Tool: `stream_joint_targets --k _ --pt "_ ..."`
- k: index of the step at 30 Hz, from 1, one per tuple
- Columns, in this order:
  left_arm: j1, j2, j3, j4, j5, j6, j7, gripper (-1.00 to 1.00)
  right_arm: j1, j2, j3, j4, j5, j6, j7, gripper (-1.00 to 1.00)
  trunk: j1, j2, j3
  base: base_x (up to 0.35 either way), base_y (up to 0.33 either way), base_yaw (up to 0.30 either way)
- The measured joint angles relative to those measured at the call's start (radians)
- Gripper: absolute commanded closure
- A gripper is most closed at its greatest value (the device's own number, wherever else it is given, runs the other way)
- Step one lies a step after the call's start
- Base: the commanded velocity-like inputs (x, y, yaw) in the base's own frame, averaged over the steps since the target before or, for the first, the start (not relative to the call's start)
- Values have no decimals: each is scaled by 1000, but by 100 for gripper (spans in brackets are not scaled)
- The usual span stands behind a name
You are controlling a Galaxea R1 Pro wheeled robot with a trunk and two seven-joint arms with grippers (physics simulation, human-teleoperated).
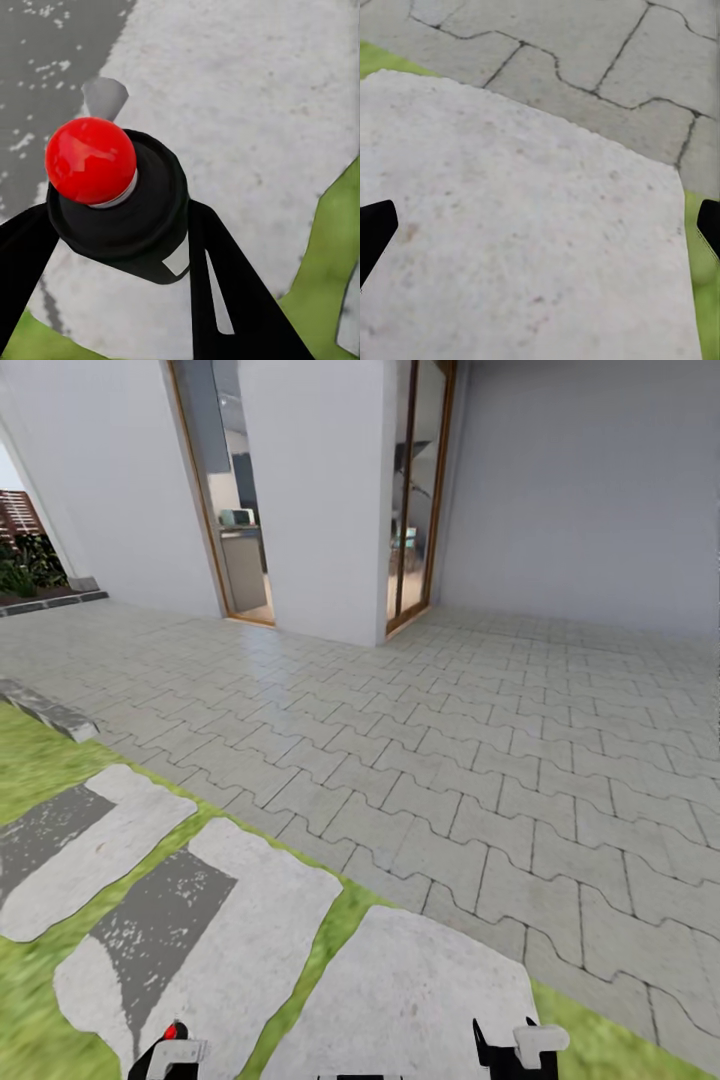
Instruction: In the garden, pick up the pesticide atomizer on the floor and spray pesticide onto both trees until each tree trunk is fully covered.
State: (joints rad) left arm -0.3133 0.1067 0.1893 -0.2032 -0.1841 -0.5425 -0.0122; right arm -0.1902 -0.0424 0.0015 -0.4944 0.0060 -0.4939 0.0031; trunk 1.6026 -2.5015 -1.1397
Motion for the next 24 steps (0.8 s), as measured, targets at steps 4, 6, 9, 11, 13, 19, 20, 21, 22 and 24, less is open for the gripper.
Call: stream_joint_targets --k 4,6,9,11,13,19,20,21,22,24 --pt "0 3 3 -7 1 0 0 100 0 1 0 0 -1 0 -1 -100 -2 1 22 0 0 0" --pt "0 3 13 -8 6 -6 0 100 0 0 -1 0 -1 0 -1 -100 -3 1 32 0 0 0" --pt "1 4 28 -7 21 -50 -2 100 0 -1 -3 0 -1 1 -3 -100 -14 22 43 0 0 0" --pt "2 5 30 -7 25 -71 -4 100 0 -2 -4 0 -1 1 -2 -100 -22 36 49 0 0 0" --pt "2 5 31 -7 26 -79 -6 100 0 -2 -4 0 -2 1 -2 -100 -29 50 56 0 0 0" --pt "8 3 30 -1 26 -87 -8 100 0 -2 -5 -2 -3 1 -2 -100 -52 92 75 0 0 0" --pt "9 3 30 0 26 -87 -8 100 0 -2 -5 -2 -3 1 -2 -100 -56 99 78 0 0 0" --pt "11 2 30 0 26 -87 -7 100 0 -2 -5 -2 -3 1 -2 -100 -60 106 82 0 0 0" --pt "12 1 30 0 26 -87 -6 100 0 -2 -5 -3 -3 1 -2 -100 -64 113 86 0 0 0" --pt "13 0 29 2 25 -87 -5 100 0 -2 -5 -3 -3 1 -2 -100 -72 127 95 0 0 0"
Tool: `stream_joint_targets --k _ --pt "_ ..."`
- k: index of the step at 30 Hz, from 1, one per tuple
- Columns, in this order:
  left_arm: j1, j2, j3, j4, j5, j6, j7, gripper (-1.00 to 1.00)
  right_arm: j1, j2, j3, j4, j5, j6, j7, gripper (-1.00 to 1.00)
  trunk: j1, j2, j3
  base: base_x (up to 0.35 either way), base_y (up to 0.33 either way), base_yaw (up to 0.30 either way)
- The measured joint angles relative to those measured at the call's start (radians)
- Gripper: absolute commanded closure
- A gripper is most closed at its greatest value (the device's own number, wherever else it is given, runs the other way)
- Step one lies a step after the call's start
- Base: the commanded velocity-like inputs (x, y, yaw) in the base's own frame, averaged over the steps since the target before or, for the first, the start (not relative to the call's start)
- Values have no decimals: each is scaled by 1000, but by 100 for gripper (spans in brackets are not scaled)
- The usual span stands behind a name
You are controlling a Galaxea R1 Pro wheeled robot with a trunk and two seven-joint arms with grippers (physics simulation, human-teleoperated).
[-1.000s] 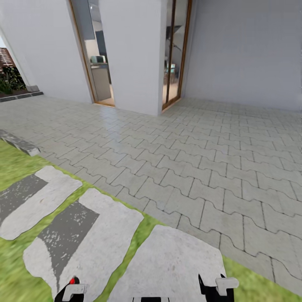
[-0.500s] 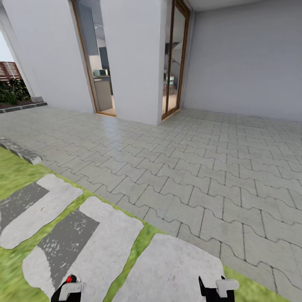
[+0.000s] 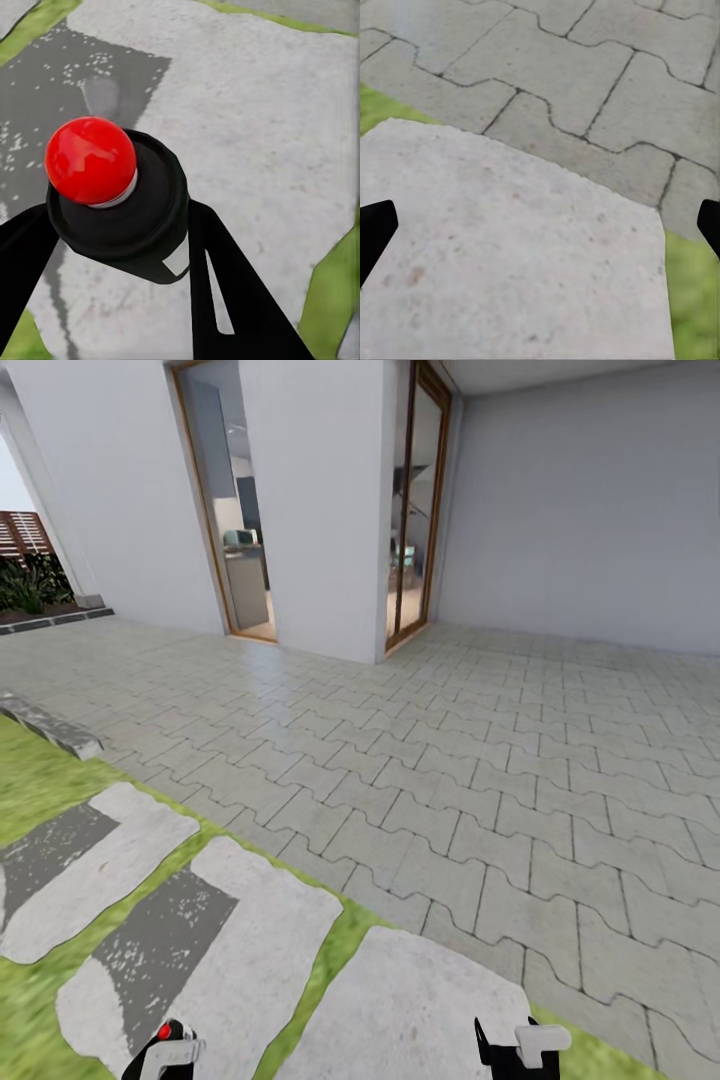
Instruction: In the garden, pick up the pesticide atomizer on the floor and spray pesticide onto both trees until each tree trunk is fully covered.
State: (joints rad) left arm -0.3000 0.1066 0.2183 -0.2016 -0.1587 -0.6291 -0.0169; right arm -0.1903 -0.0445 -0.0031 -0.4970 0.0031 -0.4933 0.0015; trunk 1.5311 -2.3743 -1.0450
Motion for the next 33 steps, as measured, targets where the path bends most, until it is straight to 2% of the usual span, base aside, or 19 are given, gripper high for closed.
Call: stream_joint_targets --k 10,20,33 --pt "1 -4 -1 4 -3 2 2 100 0 0 0 1 2 0 0 -100 -38 70 45 0 0 0" --pt "1 -4 -1 4 1 2 3 100 0 0 0 2 1 0 -3 -100 -38 70 46 0 0 22" --pt "1 -5 -2 5 1 1 3 100 0 0 1 2 1 0 -3 -100 -38 70 46 0 0 259"
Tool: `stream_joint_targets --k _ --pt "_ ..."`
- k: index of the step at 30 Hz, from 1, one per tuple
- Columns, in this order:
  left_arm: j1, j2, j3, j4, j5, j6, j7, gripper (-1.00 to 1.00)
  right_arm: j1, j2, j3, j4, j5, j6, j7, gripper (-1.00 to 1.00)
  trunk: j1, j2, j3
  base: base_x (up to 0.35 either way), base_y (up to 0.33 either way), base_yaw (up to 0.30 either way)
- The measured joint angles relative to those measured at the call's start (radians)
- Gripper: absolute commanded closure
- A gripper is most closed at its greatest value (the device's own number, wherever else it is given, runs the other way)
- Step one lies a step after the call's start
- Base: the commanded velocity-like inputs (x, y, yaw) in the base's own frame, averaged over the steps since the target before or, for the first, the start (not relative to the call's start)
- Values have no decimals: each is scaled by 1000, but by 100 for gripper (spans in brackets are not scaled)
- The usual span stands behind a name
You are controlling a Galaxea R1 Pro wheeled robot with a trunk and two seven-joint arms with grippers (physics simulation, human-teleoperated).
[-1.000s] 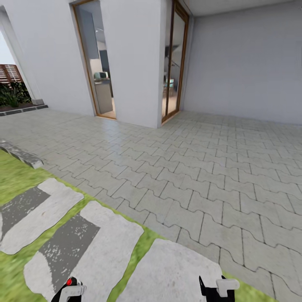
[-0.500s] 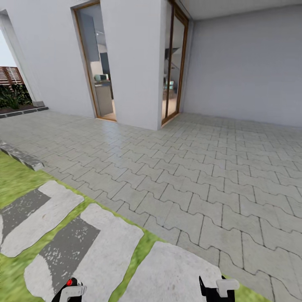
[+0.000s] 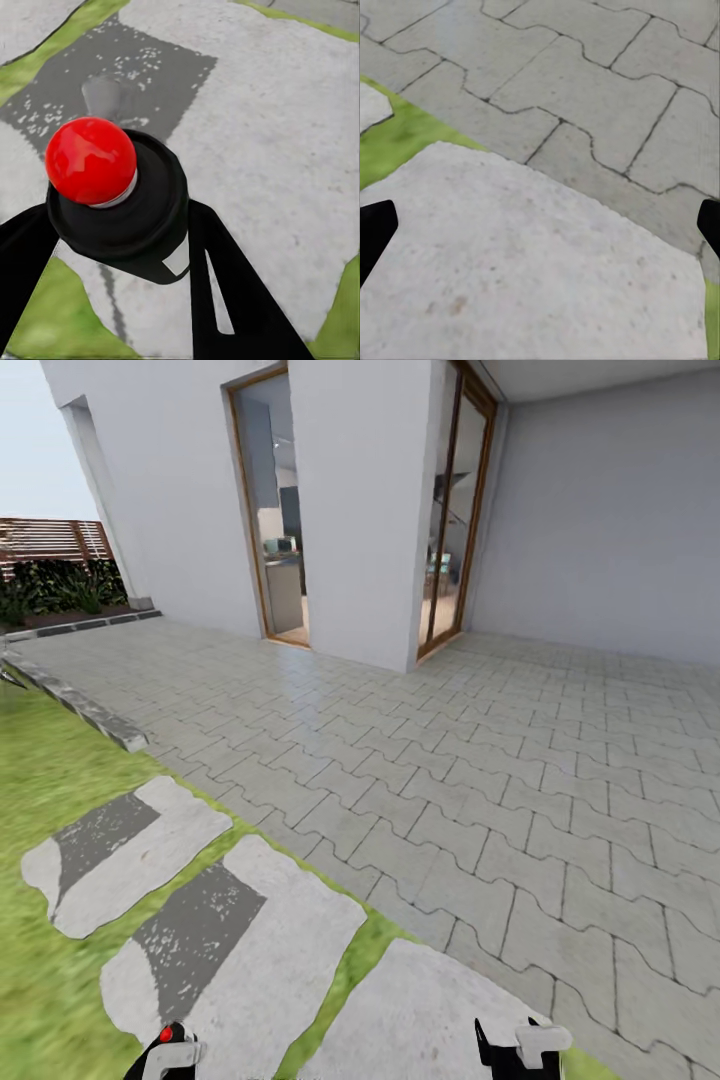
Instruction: In the garden, pick up the pesticide atomizer on the floor and spray pesticide onto both trees until each tree trunk is fully covered.
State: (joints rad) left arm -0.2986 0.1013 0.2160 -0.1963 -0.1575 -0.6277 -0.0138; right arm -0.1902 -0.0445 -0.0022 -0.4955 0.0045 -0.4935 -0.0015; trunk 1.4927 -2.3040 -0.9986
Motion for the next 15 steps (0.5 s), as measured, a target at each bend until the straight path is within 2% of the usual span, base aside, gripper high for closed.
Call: stream_joint_targets --k 15 --pt "1 0 0 0 -3 2 0 100 0 0 1 0 0 0 0 -100 0 0 0 0 0 279"
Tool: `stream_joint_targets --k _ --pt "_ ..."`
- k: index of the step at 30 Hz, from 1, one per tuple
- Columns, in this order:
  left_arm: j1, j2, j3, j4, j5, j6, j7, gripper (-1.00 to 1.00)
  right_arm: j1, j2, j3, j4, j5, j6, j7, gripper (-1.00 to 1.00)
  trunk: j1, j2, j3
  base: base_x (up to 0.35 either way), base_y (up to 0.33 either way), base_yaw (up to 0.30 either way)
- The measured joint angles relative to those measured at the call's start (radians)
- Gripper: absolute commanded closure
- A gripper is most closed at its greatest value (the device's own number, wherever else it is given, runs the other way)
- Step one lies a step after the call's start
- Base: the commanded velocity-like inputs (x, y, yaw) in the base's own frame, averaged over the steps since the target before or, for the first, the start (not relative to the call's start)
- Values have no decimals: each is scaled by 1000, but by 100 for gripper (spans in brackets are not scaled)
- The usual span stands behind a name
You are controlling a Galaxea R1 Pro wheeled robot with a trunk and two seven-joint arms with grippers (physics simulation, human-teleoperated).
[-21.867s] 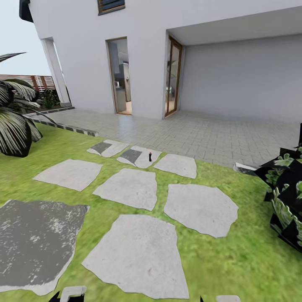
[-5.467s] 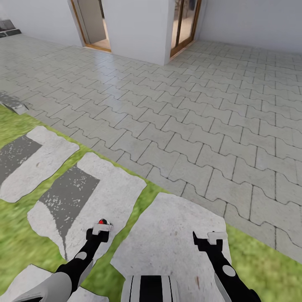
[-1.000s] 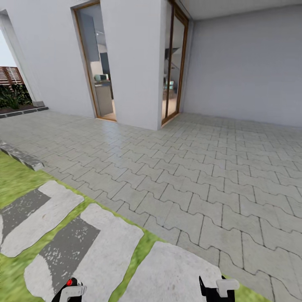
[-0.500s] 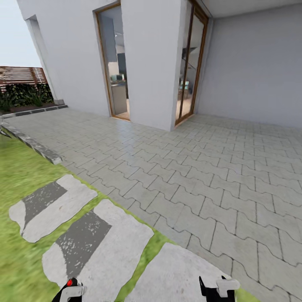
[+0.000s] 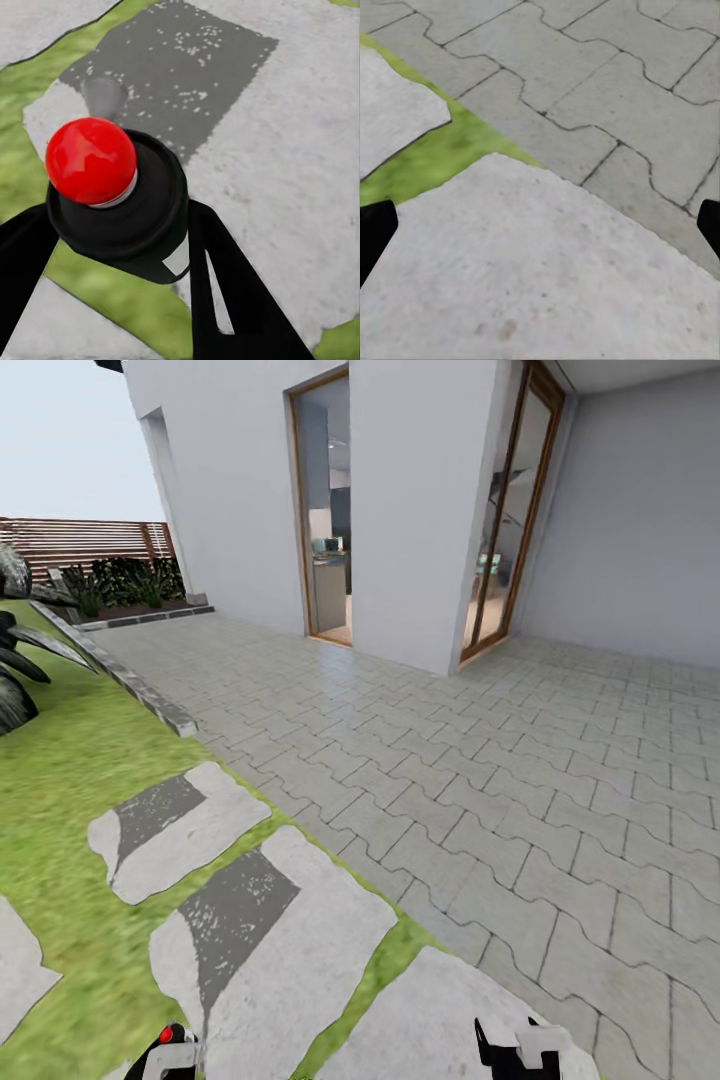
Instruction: In the garden, pick up the pesticide atomizer on the floor and spray pesticide onto both trees until each tree trunk is fully covered.
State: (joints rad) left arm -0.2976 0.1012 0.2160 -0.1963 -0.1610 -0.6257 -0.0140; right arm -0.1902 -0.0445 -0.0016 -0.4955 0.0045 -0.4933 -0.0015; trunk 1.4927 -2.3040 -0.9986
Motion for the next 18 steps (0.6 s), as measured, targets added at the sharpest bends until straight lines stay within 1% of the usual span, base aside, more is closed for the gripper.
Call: stream_joint_targets --k 18 --pt "0 0 0 -1 3 0 0 100 0 0 0 0 0 -1 0 -100 0 0 0 0 0 279"
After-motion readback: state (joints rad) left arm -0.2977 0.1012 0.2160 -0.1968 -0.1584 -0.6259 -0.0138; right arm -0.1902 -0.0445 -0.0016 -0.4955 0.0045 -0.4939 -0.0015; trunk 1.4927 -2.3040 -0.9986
